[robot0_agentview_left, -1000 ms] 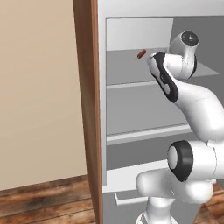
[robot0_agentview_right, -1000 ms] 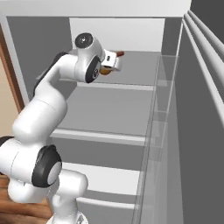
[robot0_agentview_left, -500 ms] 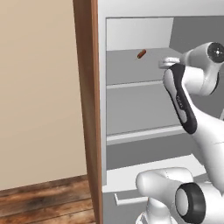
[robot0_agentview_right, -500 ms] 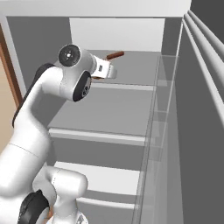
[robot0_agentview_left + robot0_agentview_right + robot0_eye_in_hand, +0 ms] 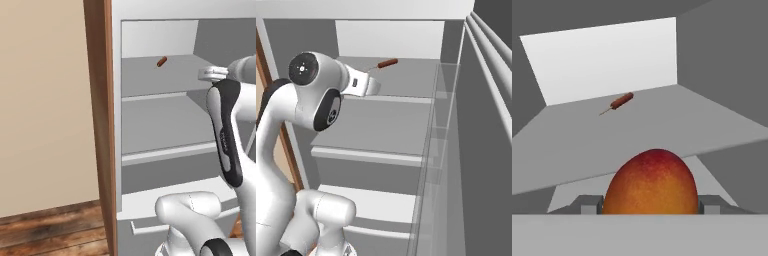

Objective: Pick up each mango from the fridge and place one mango on each plate on the dining counter.

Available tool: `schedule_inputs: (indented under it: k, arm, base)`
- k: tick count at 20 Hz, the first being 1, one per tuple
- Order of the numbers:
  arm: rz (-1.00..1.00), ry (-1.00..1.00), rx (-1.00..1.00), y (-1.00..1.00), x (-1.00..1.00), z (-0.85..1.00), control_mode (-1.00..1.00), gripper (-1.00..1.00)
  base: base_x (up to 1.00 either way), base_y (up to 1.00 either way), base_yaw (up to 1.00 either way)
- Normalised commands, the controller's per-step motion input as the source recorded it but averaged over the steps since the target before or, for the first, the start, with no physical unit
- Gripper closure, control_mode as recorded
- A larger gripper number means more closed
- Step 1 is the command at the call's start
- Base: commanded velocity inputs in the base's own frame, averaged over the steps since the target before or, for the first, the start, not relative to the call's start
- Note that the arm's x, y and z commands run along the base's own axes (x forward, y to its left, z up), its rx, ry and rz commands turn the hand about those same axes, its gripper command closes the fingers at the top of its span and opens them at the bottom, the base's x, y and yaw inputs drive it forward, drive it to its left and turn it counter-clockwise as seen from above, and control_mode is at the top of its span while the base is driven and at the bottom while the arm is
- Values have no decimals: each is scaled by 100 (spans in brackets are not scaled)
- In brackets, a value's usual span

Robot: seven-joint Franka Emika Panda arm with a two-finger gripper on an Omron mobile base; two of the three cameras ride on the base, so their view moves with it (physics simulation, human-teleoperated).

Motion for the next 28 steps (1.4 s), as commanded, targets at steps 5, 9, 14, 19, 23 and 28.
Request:
schedule_inputs:
  k: [5,9,14,19,23,28]
  arm:
    - [0,-1,0,0,-74,26,-100,100]
    - [0,-2,0,0,-77,1,-100,100]
    - [0,-5,0,0,-80,-20,-100,100]
    - [0,-3,0,0,-17,-5,100,100]
    - [0,0,0,0,0,0,100,100]
    - [0,0,0,0,0,0,100,100]
  base:
    - [0,0,0]
    - [0,0,0]
    - [0,0,0]
    - [-65,11,0]
    - [-47,46,-7]
    - [-22,68,-20]
